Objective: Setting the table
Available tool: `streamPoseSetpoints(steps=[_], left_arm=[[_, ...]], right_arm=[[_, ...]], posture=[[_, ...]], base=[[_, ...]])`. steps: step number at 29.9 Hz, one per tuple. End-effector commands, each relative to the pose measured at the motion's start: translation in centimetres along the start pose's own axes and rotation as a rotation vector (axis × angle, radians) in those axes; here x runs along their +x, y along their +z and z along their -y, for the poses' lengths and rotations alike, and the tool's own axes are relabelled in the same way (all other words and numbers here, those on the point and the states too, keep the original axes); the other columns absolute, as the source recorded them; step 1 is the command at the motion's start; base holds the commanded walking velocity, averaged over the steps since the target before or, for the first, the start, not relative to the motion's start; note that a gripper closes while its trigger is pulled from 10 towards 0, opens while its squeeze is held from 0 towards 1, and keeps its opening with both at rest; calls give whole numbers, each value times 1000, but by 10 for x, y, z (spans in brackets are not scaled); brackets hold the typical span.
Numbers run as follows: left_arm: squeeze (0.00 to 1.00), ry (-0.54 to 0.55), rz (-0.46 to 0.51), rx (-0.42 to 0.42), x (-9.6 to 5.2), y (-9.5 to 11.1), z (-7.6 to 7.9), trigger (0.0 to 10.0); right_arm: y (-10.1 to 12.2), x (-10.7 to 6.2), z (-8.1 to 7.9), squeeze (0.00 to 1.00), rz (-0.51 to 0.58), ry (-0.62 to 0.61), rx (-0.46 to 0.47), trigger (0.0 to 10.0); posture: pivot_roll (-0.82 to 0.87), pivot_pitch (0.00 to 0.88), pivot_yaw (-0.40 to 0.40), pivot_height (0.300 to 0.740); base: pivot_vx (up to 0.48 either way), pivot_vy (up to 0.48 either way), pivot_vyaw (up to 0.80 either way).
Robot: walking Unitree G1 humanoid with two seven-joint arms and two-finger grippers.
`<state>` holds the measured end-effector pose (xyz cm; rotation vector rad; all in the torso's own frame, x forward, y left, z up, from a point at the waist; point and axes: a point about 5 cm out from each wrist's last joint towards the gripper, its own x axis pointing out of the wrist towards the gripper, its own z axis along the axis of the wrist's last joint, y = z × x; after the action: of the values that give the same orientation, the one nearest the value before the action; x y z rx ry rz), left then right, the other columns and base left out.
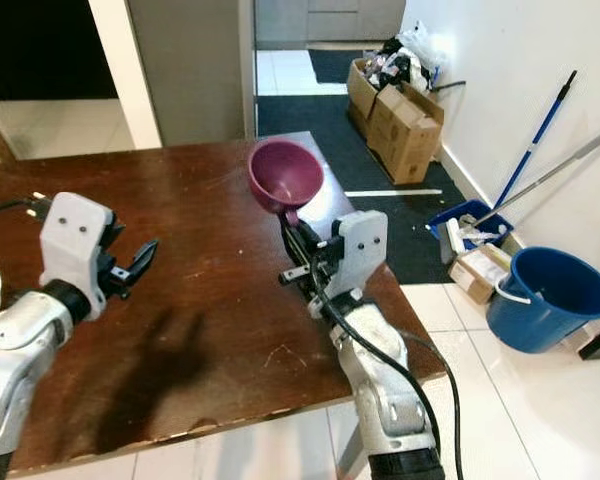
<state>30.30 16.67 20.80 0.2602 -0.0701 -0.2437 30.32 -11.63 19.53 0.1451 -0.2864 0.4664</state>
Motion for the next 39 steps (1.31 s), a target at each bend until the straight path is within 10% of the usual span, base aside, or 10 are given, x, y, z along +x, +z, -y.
streamPoseSetpoints(steps=[1,23,31,39], left_arm=[[0,12,-1,10,2,-3,0,10000],[0,56,21,-33,11,-13,16,10000],[0,55,30,-57,13,-11,17,10000],[0,44,35,-58,15,-11,23,10000]], right_arm=[[2,-2,-1,0,-2,-9,4,10000],[-2,0,0,0,-34,-55,-16,10000],[2,0,3,0,0,-102,109,10000],[-9,0,-9,0,-84,-36,-87,10000]], posture=[[-51,0,103,740],[-51,0,102,740],[-58,0,105,740],[-61,0,107,740]], base=[[0,0,0],[0,0,0],[0,0,0],[0,0,366]])
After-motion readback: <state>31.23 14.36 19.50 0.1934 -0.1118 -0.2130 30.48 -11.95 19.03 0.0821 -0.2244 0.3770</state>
